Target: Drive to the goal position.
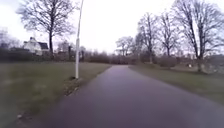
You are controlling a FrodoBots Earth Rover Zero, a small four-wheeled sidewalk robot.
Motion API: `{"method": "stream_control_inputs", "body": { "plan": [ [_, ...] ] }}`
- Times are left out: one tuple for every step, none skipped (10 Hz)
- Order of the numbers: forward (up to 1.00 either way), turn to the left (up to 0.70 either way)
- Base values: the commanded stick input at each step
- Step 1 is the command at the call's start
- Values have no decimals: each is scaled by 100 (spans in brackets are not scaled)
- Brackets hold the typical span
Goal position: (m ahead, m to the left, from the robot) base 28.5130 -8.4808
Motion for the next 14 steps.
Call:
{"method": "stream_control_inputs", "body": {
  "plan": [
    [100, 0],
    [100, 0],
    [100, 0],
    [100, 0],
    [100, 0],
    [100, 0],
    [100, 0],
    [100, 0],
    [100, 0],
    [100, 0],
    [100, 0],
    [100, 0],
    [100, 0],
    [100, 0]
  ]
}}
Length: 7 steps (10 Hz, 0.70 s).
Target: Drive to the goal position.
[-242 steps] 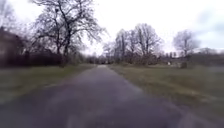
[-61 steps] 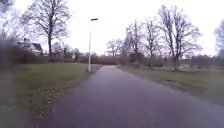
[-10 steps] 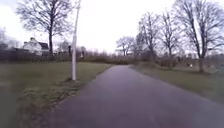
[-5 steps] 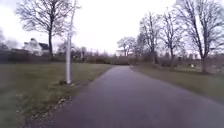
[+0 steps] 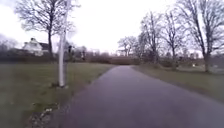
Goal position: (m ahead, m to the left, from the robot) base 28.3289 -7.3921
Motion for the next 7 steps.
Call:
{"method": "stream_control_inputs", "body": {
  "plan": [
    [100, 0],
    [100, 0],
    [100, -1],
    [100, -12],
    [100, -23],
    [100, -35],
    [100, -34]
  ]
}}
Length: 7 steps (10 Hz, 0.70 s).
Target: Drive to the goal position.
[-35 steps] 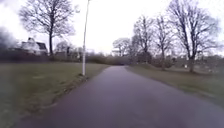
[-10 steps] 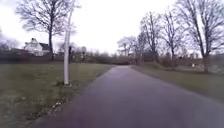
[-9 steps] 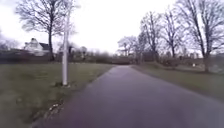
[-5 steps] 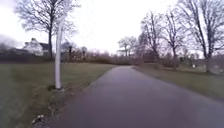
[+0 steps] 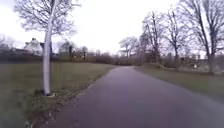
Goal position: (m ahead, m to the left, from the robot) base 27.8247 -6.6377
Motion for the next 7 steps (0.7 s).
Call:
{"method": "stream_control_inputs", "body": {
  "plan": [
    [100, -22],
    [100, -11],
    [100, 0],
    [100, 0],
    [100, 0],
    [100, 0],
    [100, 0]
  ]
}}
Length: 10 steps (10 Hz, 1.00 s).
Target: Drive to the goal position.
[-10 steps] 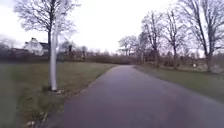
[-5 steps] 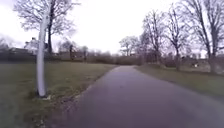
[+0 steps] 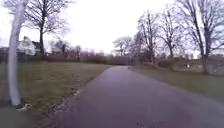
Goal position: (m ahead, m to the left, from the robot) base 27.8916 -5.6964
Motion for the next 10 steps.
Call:
{"method": "stream_control_inputs", "body": {
  "plan": [
    [100, 0],
    [100, 0],
    [100, 0],
    [100, 0],
    [100, 0],
    [100, 0],
    [100, -13],
    [100, -40],
    [100, -35],
    [100, -25]
  ]
}}
